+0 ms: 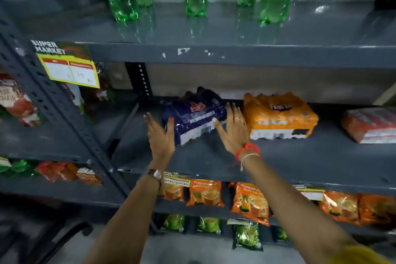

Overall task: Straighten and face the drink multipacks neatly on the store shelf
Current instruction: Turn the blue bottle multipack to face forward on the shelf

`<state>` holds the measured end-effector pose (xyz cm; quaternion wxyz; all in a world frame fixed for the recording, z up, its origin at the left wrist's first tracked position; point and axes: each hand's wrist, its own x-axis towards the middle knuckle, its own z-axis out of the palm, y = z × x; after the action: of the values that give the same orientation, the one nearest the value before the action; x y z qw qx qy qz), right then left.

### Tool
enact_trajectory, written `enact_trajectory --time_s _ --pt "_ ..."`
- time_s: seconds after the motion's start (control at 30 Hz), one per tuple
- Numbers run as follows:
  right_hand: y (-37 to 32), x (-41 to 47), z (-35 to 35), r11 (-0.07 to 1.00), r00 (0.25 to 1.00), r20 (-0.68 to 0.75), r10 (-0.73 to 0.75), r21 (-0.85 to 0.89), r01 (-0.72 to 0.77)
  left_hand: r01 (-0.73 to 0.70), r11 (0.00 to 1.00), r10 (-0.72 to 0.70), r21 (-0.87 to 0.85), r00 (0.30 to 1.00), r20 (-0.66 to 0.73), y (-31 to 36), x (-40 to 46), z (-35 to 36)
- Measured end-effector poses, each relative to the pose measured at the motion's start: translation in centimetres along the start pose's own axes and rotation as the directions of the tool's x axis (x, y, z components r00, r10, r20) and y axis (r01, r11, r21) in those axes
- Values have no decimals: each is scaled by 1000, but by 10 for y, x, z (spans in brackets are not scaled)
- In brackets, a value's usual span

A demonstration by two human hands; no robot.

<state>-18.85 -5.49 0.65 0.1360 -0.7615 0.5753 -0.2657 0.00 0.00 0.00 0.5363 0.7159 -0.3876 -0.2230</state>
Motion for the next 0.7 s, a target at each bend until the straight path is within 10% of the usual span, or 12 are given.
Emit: enact_trajectory --time_s 0.13,0.33,0.6,0.7 --pt "-15 54 2 961 982 15 191 201 -190 466 846 -470 -259 881 50 6 56 8" --pt "0 112 6 762 831 313 459 343 -550 638 713 -535 -292 763 362 14 80 13" --pt "-12 130 5 847 877 313 364 281 -452 623 759 -544 -190 766 341 9 92 18" --pt "-31 116 -15 712 860 302 412 483 -510 644 738 -562 -203 752 344 14 91 16"
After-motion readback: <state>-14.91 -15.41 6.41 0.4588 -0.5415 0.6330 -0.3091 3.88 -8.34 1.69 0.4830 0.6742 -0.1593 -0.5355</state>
